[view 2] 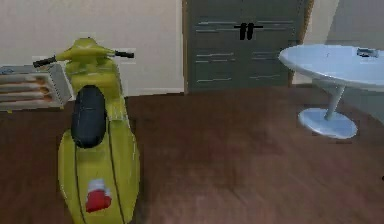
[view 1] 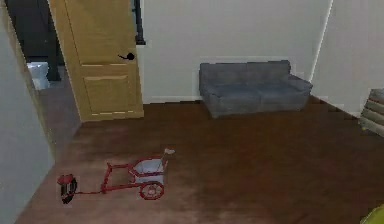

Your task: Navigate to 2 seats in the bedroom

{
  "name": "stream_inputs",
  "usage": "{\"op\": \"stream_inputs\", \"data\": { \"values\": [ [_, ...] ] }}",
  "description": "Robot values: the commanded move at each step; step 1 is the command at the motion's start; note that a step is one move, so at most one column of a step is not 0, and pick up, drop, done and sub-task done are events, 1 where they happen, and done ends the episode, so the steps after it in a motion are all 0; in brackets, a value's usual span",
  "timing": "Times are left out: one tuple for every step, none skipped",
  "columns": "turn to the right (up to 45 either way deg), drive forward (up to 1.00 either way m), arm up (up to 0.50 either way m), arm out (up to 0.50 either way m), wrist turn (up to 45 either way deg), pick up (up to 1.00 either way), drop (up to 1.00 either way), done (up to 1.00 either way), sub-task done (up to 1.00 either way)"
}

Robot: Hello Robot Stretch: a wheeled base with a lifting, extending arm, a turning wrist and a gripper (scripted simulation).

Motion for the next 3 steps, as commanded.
{"op": "stream_inputs", "data": {
  "values": [
    [0.0, 0.65, 0.0, 0.0, 0.0, 0.0, 0.0, 0.0, 0.0],
    [21.0, 0.0, 0.0, 0.0, 0.0, 0.0, 0.0, 0.0, 0.0],
    [0.0, 0.85, 0.0, 0.0, 0.0, 0.0, 0.0, 0.0, 0.0]
  ]
}}
